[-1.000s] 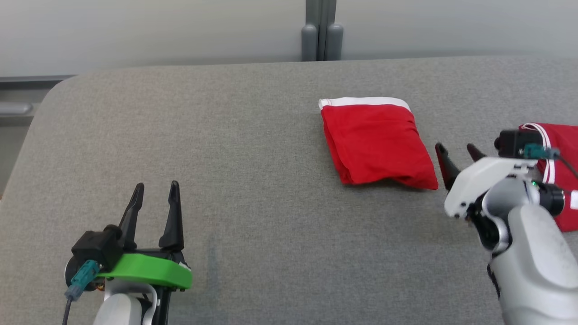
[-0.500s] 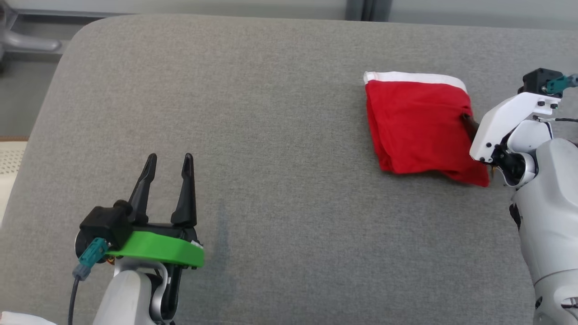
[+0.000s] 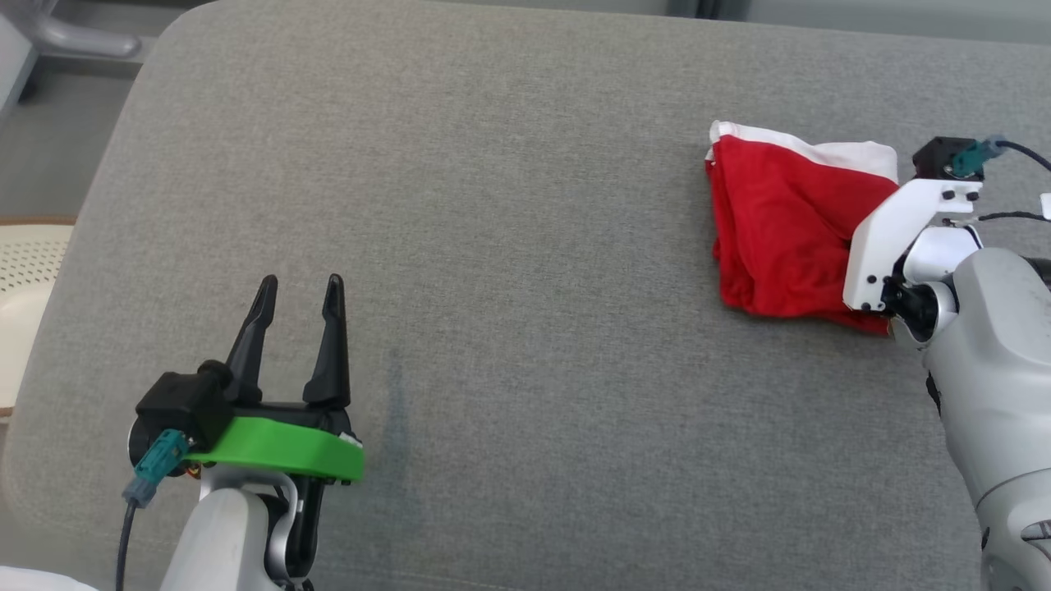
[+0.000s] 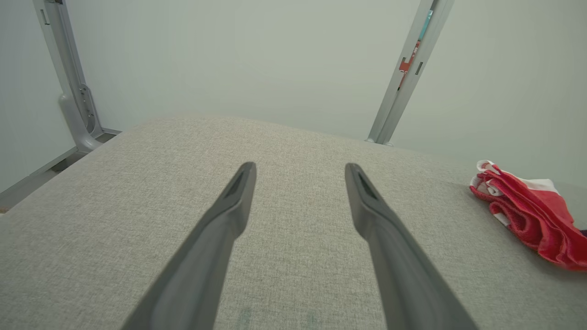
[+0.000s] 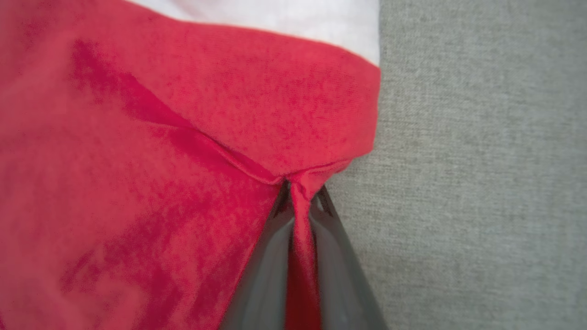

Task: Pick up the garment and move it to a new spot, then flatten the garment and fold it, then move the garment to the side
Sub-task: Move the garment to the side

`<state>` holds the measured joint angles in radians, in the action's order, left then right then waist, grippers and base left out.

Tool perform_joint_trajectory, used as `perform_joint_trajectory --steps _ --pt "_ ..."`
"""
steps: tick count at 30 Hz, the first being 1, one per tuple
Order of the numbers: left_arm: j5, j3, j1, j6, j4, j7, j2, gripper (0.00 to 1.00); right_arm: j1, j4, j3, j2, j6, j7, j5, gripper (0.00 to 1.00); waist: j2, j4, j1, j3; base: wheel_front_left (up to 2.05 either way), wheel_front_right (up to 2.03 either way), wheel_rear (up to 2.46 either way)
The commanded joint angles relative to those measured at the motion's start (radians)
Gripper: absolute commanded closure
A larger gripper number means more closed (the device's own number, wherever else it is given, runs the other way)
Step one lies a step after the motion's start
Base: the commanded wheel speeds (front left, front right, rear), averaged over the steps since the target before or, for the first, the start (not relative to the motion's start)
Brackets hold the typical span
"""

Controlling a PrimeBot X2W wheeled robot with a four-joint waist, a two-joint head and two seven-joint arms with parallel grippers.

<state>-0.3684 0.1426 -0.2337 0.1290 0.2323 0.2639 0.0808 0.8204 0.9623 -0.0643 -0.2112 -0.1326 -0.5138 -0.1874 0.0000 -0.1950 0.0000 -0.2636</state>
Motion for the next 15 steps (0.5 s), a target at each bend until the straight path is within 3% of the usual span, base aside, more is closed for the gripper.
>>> perform_joint_trajectory --steps 1,8,15 --pt "0.002 -0.007 0.009 0.002 -0.003 0.000 0.009 0.00 -0.013 0.008 0.029 -0.019 0.004 -0.017 0.008 1.00 0.0000 0.041 0.0000 0.024 0.00 0.00 0.00" --pt "0.006 -0.032 0.035 0.002 -0.011 0.000 0.011 0.00 0.034 -0.161 0.253 -0.091 0.003 -0.086 -0.094 1.00 0.0000 0.170 0.0000 0.073 0.00 0.00 0.00" --pt "0.008 -0.031 0.033 0.002 -0.019 0.000 0.011 0.00 0.002 -0.412 0.400 -0.262 0.003 -0.195 -0.244 1.00 0.0000 0.294 0.0000 0.073 0.00 0.00 0.00"
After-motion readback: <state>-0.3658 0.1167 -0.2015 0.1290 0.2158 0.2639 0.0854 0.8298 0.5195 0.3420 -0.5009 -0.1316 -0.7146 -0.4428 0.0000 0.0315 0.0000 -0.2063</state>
